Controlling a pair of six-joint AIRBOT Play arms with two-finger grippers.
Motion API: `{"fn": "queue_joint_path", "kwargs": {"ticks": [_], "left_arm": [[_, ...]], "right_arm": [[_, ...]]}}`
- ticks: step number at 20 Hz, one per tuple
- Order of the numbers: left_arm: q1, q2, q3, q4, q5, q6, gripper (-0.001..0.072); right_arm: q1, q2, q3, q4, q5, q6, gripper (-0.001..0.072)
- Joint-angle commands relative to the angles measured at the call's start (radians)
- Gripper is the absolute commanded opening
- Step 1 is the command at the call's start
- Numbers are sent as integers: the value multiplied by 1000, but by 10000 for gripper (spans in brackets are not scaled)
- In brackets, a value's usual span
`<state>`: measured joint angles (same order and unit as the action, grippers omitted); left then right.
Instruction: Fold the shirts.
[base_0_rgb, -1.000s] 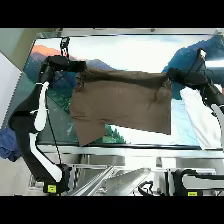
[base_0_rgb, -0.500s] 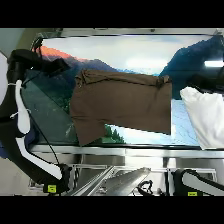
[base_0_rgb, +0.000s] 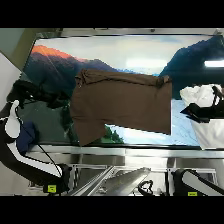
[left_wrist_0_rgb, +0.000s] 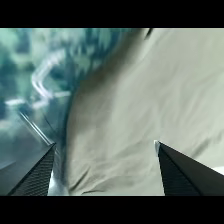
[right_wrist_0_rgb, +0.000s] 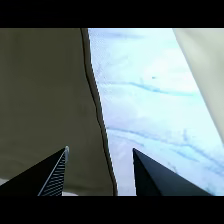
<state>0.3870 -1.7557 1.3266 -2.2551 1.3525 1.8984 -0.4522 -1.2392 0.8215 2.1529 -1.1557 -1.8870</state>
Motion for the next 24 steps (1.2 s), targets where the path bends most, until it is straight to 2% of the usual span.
{"fn": "queue_joint_path", "kwargs": {"ticks": [1, 4, 7, 8, 9, 14, 17, 18, 19, 20, 21, 24], "left_arm": [[-26, -60, -74, -50, 31, 40, 692], [-38, -94, -74, -50, 89, 39, 687], [-29, -66, -74, -47, 99, 41, 303], [-21, -55, -74, -47, 100, 43, 116], [-20, -43, -73, -47, 99, 47, 21], [-27, -32, -74, -49, 111, 50, 21], [-27, -31, -74, -50, 114, 50, 21], [-29, -24, -74, -54, 113, 61, 21], [-35, -4, -74, -72, 109, 90, 21], [-42, 30, -74, -106, 98, 118, 21], [-51, 81, -73, -149, 85, 147, 21], [-60, 287, -14, -258, 97, 189, 20]], "right_arm": [[-3, -38, -51, -3, -73, -4, 459], [-2, -67, -51, -2, -86, -11, 459], [-2, -74, -51, -4, -85, -25, 460], [-2, -85, -51, -4, -81, -26, 460], [0, -102, -51, -3, -72, -29, 460], [75, -240, -51, 15, -53, -43, 459], [169, -287, -51, 110, -47, -116, 457], [196, -288, -50, 164, -42, -146, 405], [214, -286, -43, 204, -47, -175, 203], [232, -277, -29, 226, -58, -185, 59], [248, -254, -6, 231, -70, -190, 21], [267, -56, 158, 304, -133, -193, 19]]}}
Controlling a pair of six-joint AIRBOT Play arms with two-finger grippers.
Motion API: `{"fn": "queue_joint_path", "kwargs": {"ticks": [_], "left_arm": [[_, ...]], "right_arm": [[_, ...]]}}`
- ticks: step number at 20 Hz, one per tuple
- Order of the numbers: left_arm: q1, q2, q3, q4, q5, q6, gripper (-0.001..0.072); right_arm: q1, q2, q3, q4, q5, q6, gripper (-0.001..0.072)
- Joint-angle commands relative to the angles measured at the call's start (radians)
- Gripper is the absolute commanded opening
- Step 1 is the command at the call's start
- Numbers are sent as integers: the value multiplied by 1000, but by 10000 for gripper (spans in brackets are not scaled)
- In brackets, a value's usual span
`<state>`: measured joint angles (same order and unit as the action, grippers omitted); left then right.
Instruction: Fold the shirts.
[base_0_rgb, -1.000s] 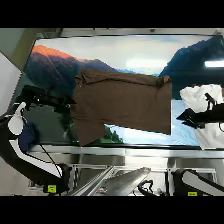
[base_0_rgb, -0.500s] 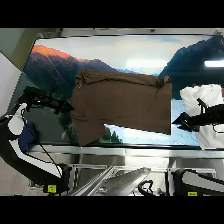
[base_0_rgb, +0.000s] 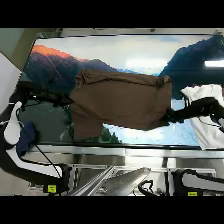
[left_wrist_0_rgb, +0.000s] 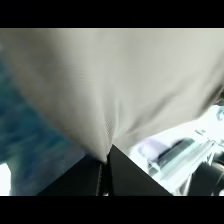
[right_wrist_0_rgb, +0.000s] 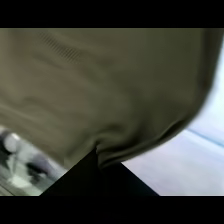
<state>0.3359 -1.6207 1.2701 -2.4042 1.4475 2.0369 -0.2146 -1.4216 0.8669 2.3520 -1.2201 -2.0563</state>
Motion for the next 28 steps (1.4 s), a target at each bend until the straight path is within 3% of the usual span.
{"fn": "queue_joint_path", "kwargs": {"ticks": [1, 3, 6, 8, 11, 13, 15, 18, 21, 24, 28], "left_arm": [[-8, 252, 90, -145, 3, 49, 21], [-7, 476, 212, -190, -43, 38, 20], [-7, 802, 376, -178, -288, -4, 21], [-7, 978, 456, -111, -463, -8, 20], [-7, 1099, 581, 19, -568, -62, 21], [-9, 1101, 655, 148, -544, -144, 20], [-9, 1043, 708, 179, -434, -182, 20], [-9, 912, 700, 158, -222, -234, 20], [-9, 790, 521, 45, -146, -228, 20], [-47, 661, 260, 1, -168, -185, 20], [-187, 457, -50, 33, -422, -88, 20]], "right_arm": [[26, 219, 207, 134, -82, -23, 19], [4, 430, 462, 138, -26, -13, 19], [-8, 657, 777, 65, 192, -16, 19], [-8, 760, 887, 6, 298, -16, 19], [-8, 843, 940, -58, 350, -16, 20], [-8, 867, 940, -85, 329, -16, 20], [-8, 844, 938, -113, 259, -13, 20], [-8, 746, 898, -115, 147, 42, 20], [-7, 623, 768, -52, 65, 50, 19], [0, 533, 541, -45, 150, 55, 19], [50, 353, 273, -47, 389, 39, 19]]}}
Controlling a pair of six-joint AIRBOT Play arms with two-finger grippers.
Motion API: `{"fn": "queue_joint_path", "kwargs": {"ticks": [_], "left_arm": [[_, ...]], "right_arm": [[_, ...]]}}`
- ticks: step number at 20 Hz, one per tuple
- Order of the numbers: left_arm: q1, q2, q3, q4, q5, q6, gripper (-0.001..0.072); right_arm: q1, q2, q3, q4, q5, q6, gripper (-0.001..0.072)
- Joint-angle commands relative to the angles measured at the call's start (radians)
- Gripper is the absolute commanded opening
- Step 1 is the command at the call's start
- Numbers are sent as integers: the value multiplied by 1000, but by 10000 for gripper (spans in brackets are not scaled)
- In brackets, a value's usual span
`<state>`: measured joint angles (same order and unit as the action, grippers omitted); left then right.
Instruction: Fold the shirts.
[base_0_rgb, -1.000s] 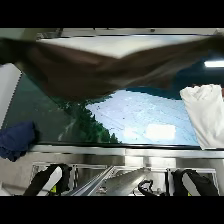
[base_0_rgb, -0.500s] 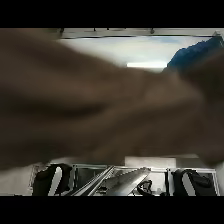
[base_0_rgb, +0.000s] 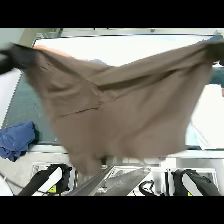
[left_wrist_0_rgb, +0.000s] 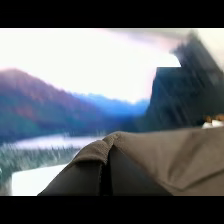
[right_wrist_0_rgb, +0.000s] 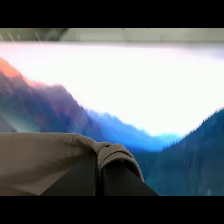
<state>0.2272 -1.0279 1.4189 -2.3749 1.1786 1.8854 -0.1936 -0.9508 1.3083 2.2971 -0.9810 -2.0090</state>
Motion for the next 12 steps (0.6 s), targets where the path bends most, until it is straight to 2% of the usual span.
{"fn": "queue_joint_path", "kwargs": {"ticks": [1, 4, 7, 12], "left_arm": [[-102, -201, -240, 20, -224, 71, 21], [-125, -435, -262, 27, -356, 92, 20], [-110, -658, -113, 23, -375, 84, 20], [-126, -916, 282, 20, -359, -45, 20]], "right_arm": [[45, -195, -198, 7, 198, -11, 19], [67, -442, -198, 15, 302, -11, 19], [63, -660, -93, 26, 370, -11, 19], [58, -928, 282, 35, 325, 14, 19]]}}
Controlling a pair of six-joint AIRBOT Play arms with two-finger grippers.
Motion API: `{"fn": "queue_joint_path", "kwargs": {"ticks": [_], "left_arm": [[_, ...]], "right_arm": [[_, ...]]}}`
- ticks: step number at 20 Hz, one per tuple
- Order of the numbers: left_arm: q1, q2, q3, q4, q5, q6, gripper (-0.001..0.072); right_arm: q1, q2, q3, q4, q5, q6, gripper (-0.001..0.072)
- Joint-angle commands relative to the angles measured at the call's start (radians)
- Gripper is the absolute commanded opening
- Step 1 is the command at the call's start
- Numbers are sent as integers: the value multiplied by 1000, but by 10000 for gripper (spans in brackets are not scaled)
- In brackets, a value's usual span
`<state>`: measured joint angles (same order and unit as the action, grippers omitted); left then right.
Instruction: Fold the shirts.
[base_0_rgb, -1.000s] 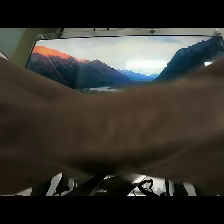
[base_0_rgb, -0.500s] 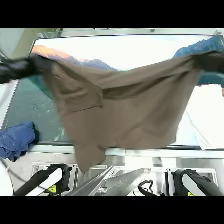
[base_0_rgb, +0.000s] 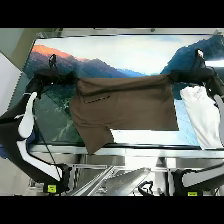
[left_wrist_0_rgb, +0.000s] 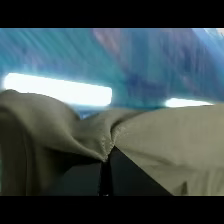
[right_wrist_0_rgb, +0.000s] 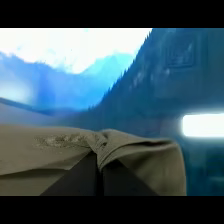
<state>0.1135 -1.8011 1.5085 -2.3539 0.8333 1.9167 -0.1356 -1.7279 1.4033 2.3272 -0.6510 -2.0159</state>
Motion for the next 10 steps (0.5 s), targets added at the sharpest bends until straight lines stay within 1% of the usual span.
{"fn": "queue_joint_path", "kwargs": {"ticks": [1, 3, 6, 7, 8, 10], "left_arm": [[-12, -175, 272, -1, -7, -104, 20], [-21, -236, 423, 12, 50, -162, 20], [-41, -260, 523, 167, 133, -256, 20], [-42, -257, 529, 211, 161, -269, 20], [-46, -255, 529, 220, 191, -269, 20], [-46, -255, 529, 253, 286, -270, 21]], "right_arm": [[0, -189, 261, 2, -22, 39, 19], [-1, -247, 388, -13, -71, 53, 19], [0, -267, 442, -79, -163, 53, 19], [-1, -267, 442, -121, -199, 53, 19], [-1, -267, 442, -182, -243, 70, 19], [1, -267, 442, -334, -329, 119, 19]]}}
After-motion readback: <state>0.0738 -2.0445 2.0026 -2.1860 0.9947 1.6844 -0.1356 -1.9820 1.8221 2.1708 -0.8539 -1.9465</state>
